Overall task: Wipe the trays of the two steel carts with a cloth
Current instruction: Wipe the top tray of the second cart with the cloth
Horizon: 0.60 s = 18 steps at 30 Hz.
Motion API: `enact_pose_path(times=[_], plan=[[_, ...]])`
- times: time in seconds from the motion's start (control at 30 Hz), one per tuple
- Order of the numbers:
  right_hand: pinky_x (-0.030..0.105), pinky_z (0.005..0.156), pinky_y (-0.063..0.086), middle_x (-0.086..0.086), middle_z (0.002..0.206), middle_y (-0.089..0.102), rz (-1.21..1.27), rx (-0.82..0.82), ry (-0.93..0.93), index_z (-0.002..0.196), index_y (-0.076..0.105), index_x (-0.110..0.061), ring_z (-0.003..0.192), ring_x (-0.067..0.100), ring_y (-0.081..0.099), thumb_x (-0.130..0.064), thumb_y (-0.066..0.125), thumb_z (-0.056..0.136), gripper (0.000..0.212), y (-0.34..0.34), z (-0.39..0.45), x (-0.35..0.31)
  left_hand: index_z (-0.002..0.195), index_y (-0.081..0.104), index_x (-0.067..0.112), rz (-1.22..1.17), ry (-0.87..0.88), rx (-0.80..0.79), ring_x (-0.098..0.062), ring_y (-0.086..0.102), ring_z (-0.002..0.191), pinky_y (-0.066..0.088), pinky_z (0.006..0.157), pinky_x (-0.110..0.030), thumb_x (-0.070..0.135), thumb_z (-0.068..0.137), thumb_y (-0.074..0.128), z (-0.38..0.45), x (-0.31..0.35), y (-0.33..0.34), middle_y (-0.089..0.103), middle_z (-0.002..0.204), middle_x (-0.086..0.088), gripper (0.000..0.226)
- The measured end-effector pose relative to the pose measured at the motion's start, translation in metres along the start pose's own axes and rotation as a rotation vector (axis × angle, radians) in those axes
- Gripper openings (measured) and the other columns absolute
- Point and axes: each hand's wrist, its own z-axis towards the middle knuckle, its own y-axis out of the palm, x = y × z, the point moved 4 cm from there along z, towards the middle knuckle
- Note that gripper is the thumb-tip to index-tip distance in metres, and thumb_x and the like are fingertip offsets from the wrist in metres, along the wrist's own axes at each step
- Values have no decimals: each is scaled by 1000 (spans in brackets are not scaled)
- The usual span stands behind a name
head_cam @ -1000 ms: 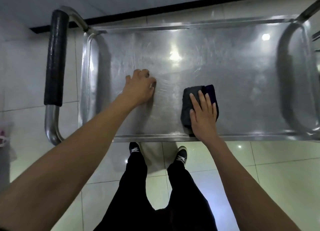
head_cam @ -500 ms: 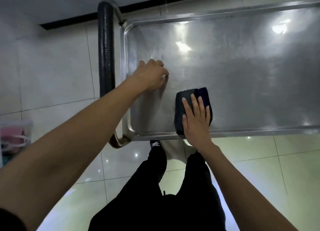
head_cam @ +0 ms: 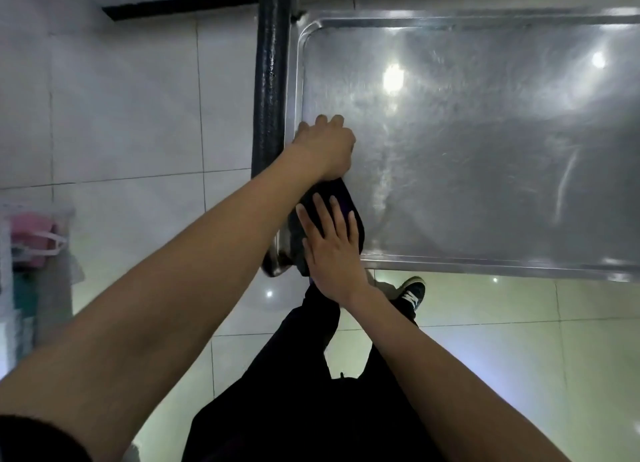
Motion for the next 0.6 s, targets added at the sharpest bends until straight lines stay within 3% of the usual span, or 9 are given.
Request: enact_pose_path(times=[0.17,0.27,0.37,0.6], plan=[[49,123,9,1,167,7,5,-34,-1,158,15,-30,154,23,-1,-36,25,102,58,-10,-7,14,124,61,17,-100,-4,46,-34,42,123,40,101,-56,20,100,42,-3,5,6,44,133,-11,31],[48,124,8,0,167,9,35,3,90,158,18,-31,154,22,1,-35,26,102,57,-23,-20,36,120,63,14,-106,-27,88,-34,45,118,40,100,-55,22,99,41,-2,9,6,48,127,-11,31],[50,123,12,1,167,11,26,28,154,158,18,-31,154,23,3,-34,29,103,56,-38,-36,73,117,64,10,-110,-57,152,-33,47,114,41,99,-53,21,98,42,3,21,6,52,123,-11,32],[50,123,11,1,167,8,-32,17,216,159,13,-30,154,23,2,-35,23,104,56,-75,-78,187,123,65,14,-227,-73,222,-33,44,123,40,96,-50,17,96,40,25,104,1,50,136,-11,37]])
